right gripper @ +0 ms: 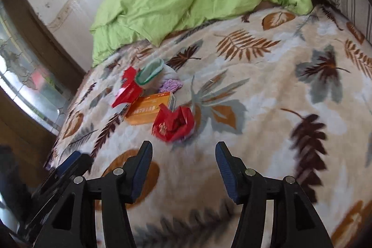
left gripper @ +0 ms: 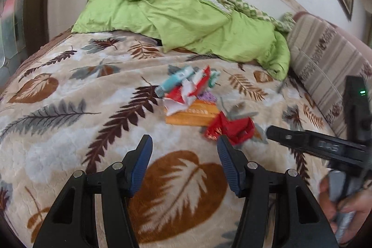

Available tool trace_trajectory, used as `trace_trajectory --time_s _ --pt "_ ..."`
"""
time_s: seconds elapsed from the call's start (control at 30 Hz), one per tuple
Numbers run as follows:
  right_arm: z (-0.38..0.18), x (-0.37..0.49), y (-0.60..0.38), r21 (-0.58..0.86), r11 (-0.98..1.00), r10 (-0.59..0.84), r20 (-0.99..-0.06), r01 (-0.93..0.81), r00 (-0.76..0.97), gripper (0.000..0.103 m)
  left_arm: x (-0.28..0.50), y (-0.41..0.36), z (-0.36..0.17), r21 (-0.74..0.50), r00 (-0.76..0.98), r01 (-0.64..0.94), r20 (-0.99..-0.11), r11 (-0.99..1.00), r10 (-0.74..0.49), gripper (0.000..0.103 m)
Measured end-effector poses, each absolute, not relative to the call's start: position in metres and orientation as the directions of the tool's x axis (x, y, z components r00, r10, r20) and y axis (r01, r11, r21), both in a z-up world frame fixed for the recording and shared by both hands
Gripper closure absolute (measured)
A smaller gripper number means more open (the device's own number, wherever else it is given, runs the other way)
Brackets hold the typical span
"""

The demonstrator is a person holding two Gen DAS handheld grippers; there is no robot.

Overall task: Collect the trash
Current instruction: 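Move both grippers back to the bed toward the red snack bags, then grasp the red snack bag with the left gripper while the right gripper grasps the red wrapper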

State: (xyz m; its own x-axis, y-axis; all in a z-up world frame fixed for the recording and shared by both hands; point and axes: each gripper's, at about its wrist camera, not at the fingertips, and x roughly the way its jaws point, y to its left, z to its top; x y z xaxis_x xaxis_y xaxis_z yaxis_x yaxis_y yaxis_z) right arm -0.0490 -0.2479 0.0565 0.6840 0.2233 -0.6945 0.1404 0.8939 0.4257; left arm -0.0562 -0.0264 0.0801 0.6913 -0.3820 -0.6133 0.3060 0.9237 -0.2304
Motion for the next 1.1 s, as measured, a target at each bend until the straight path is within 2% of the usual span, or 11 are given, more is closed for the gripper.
trace_trajectory --time_s 0.07,0.13,0.2,0.3,0.53,0.57,0.67,0.77,0.8,0.87,1.1 --pt "0.046 -0.027 -0.246 0.427 0.891 0.220 -0.700 0.152 0.679 0.044 -0.049 -0.022 0.079 -0.244 0.695 0.293 -0.609 0.924 -0.381 0.039" --pt "0.038 -0.014 -0.242 0.419 0.898 0.223 -0.699 0.137 0.680 0.050 -0.043 -0.024 0.079 -0.215 0.709 0.292 -0.605 0.932 -0.362 0.037" --pt "0.028 -0.007 -0.240 0.393 0.908 0.215 -0.731 0.142 0.648 0.078 -0.034 -0.027 0.079 -0.198 0.720 0.295 -0.598 0.935 -0.354 0.036" --pt "0.032 -0.011 -0.243 0.419 0.896 0.227 -0.713 0.144 0.663 0.084 -0.018 -0.037 0.077 -0.171 0.723 0.300 -0.601 0.938 -0.341 0.036" --pt "0.041 -0.033 -0.262 0.455 0.873 0.220 -0.690 0.177 0.689 0.084 0.024 -0.071 0.065 -0.040 0.746 0.298 -0.613 0.954 -0.259 0.036" --pt "0.039 -0.034 -0.266 0.474 0.861 0.234 -0.690 0.184 0.685 0.084 0.032 -0.075 0.060 -0.037 0.735 0.305 -0.627 0.952 -0.260 0.039" --pt "0.039 -0.039 -0.273 0.495 0.848 0.247 -0.683 0.188 0.687 0.084 0.045 -0.080 0.049 -0.052 0.707 0.310 -0.655 0.949 -0.266 0.070" --pt "0.046 -0.041 -0.272 0.482 0.858 0.234 -0.672 0.175 0.703 0.084 0.044 -0.080 0.048 -0.047 0.711 0.308 -0.652 0.950 -0.263 0.076" --pt "0.047 -0.042 -0.271 0.478 0.861 0.230 -0.669 0.172 0.706 0.084 0.041 -0.079 0.050 -0.051 0.712 0.313 -0.648 0.948 -0.270 0.089" --pt "0.050 -0.046 -0.268 0.477 0.864 0.233 -0.661 0.161 0.713 0.084 0.033 -0.076 0.056 -0.067 0.708 0.323 -0.645 0.944 -0.288 0.096" --pt "0.061 -0.068 -0.261 0.474 0.871 0.243 -0.638 0.124 0.731 0.084 -0.016 -0.044 0.073 -0.182 0.669 0.352 -0.637 0.918 -0.383 0.097"
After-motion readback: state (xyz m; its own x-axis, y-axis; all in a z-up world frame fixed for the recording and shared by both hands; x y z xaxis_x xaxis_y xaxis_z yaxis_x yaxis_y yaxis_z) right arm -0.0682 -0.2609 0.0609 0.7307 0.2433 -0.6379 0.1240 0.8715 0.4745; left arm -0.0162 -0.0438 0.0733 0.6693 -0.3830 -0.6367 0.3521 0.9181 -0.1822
